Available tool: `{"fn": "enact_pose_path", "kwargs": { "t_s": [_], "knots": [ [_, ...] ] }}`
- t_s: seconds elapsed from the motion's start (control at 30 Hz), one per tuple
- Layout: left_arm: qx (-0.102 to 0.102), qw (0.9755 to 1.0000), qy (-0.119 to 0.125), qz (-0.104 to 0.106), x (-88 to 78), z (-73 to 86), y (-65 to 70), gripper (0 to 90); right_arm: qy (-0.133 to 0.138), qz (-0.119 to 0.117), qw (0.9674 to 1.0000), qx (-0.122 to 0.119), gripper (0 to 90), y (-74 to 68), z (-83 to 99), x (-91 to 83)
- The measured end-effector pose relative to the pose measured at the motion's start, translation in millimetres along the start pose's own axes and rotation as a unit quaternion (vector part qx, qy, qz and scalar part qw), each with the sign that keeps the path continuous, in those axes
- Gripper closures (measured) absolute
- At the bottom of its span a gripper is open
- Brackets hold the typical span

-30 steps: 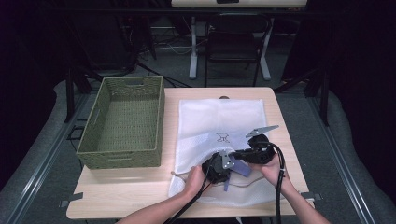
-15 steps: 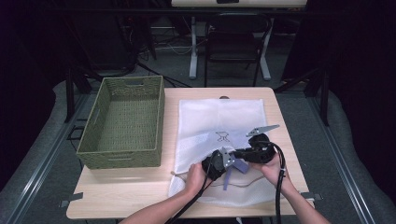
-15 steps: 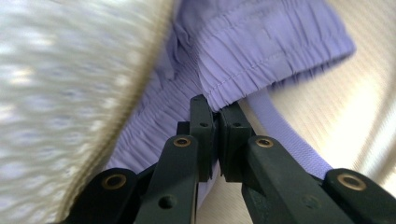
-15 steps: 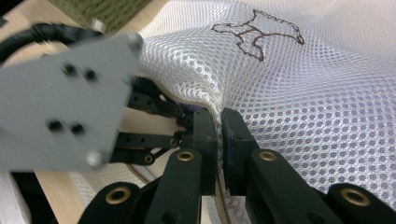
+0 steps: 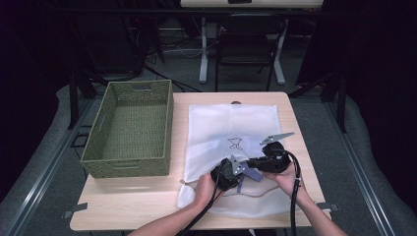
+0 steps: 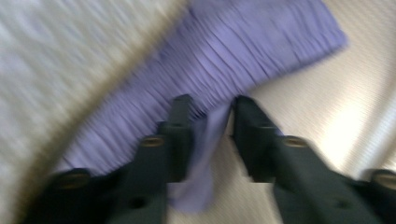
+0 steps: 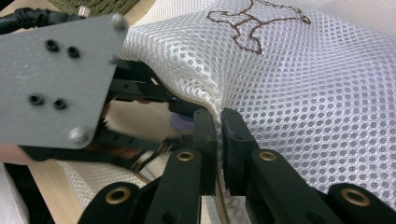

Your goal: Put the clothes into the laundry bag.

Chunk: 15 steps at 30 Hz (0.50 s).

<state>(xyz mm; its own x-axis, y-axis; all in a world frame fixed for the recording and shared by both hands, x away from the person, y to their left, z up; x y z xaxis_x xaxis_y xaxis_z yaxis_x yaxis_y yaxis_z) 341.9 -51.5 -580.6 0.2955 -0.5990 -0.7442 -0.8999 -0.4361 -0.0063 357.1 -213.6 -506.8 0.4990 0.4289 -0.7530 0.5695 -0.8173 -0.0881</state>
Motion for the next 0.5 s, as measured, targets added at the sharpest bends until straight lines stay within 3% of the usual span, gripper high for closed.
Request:
{"fn": "enact_pose_path", "kwargs": {
  "t_s": [0.13, 0.2, 0.37, 0.5],
  "knots": [
    [-0.007, 0.9996, -0.002, 0.027, -6.2, 0.9, 6.1, 38.1, 0.001, 0.0, 1.0, -0.002, 86.2, -0.7, 0.4, 0.8],
    [-0.002, 0.9995, -0.002, 0.032, -5.4, -0.4, 11.1, 31.4, 0.0, 0.002, 1.0, -0.002, 86.2, -0.2, 1.6, 0.1],
    [-0.004, 0.9996, -0.005, 0.028, 6.7, -4.3, 10.1, 33.7, -0.001, -0.001, 1.0, 0.002, 86.2, 1.3, 2.4, 0.4],
    [-0.021, 0.9997, 0.003, 0.012, 14.8, -0.8, 6.8, 44.3, -0.002, 0.001, 1.0, -0.002, 86.2, -0.8, 1.8, 1.0]
  ]
}}
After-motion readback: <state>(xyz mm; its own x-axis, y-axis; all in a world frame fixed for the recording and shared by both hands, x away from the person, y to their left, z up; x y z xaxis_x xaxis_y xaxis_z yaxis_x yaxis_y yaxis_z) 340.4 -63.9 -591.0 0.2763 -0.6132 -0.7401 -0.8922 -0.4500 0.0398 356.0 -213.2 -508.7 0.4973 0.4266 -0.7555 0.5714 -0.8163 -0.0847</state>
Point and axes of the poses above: each handheld gripper's, and its own axes: x roughly forward along the jaws, z roughly out of its underside, y roughly to its right, the point moved 2 cm from there along x, roughly forward along the jaws, and after that the axes turned 11 degrees about z, right-handed, at the moved point
